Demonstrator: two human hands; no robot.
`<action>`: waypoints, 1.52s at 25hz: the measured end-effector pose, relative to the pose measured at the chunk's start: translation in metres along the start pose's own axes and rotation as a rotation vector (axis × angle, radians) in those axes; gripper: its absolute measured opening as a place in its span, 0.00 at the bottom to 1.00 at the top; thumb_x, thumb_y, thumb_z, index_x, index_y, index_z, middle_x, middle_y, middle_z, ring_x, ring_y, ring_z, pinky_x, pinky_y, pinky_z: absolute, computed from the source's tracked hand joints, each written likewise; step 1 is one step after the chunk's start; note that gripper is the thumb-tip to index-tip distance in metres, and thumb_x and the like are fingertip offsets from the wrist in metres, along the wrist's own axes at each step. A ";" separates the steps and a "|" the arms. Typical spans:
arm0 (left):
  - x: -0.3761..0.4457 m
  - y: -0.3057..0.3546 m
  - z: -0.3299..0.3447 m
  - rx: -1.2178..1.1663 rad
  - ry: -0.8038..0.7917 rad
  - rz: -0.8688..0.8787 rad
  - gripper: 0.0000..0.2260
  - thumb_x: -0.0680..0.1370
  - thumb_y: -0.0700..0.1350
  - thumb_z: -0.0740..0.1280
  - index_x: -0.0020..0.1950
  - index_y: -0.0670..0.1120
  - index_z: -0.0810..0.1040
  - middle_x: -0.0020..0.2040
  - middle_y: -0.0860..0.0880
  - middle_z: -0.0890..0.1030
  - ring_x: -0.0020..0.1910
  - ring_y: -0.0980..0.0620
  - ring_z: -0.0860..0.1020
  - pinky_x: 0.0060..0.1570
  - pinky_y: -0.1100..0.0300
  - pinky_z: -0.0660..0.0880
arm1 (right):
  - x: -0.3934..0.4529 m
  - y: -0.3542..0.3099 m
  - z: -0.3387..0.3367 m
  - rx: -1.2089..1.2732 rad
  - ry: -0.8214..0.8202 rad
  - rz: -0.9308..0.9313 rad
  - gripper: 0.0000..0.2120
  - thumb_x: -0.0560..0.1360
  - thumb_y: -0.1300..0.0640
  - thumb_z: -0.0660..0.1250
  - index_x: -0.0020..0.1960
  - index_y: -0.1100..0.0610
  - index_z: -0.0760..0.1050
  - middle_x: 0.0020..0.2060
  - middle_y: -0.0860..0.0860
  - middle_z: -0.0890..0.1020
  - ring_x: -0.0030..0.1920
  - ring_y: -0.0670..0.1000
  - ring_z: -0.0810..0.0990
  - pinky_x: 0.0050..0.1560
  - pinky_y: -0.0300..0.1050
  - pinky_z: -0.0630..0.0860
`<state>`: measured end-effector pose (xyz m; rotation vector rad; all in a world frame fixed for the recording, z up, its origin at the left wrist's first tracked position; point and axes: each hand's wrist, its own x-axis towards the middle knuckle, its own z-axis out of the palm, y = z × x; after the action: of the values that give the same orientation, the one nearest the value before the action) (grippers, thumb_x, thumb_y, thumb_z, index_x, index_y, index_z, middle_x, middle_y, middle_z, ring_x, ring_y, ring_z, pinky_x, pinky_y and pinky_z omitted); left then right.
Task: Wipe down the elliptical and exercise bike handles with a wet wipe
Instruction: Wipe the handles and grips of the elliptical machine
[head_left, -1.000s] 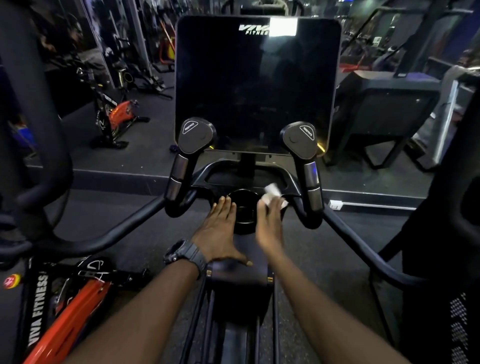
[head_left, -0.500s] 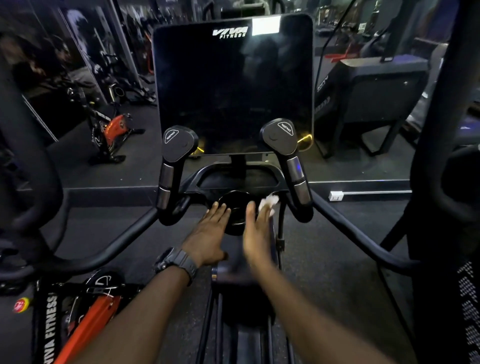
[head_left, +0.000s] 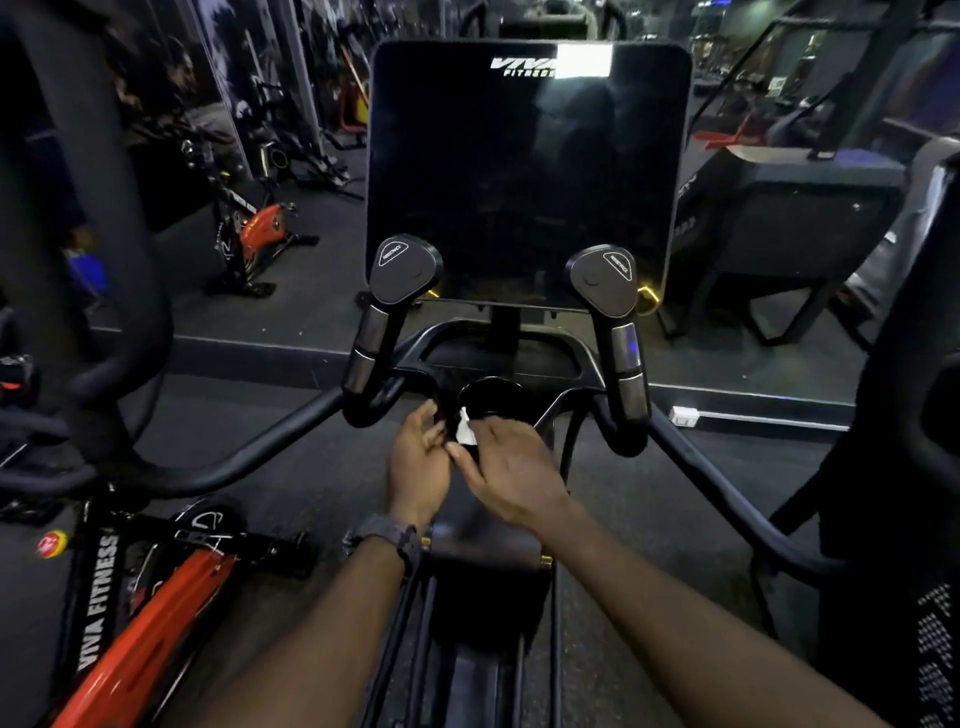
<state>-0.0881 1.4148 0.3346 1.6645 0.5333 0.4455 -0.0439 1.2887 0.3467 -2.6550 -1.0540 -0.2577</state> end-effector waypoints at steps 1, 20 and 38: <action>0.001 0.001 0.000 -0.167 0.061 -0.088 0.20 0.77 0.31 0.60 0.64 0.47 0.76 0.64 0.42 0.79 0.62 0.48 0.78 0.68 0.51 0.72 | 0.021 -0.008 -0.006 0.045 -0.154 0.052 0.27 0.82 0.40 0.50 0.65 0.58 0.73 0.60 0.58 0.79 0.60 0.60 0.77 0.59 0.53 0.71; -0.007 0.025 -0.003 0.193 -0.072 0.009 0.18 0.80 0.35 0.61 0.68 0.48 0.76 0.54 0.56 0.80 0.55 0.58 0.77 0.42 0.75 0.70 | 0.081 -0.021 -0.061 1.019 -0.771 0.493 0.50 0.65 0.17 0.46 0.78 0.45 0.58 0.77 0.50 0.61 0.76 0.55 0.60 0.75 0.53 0.58; 0.006 0.002 0.004 0.825 -0.159 0.274 0.27 0.79 0.36 0.59 0.78 0.37 0.59 0.78 0.40 0.60 0.79 0.46 0.57 0.76 0.58 0.57 | 0.058 0.037 -0.055 -0.586 -0.763 -0.259 0.65 0.54 0.13 0.35 0.72 0.55 0.70 0.70 0.54 0.73 0.76 0.54 0.62 0.73 0.65 0.37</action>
<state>-0.0806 1.4151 0.3356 2.5615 0.3874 0.2944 0.0195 1.2830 0.4068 -3.2179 -1.7744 0.5352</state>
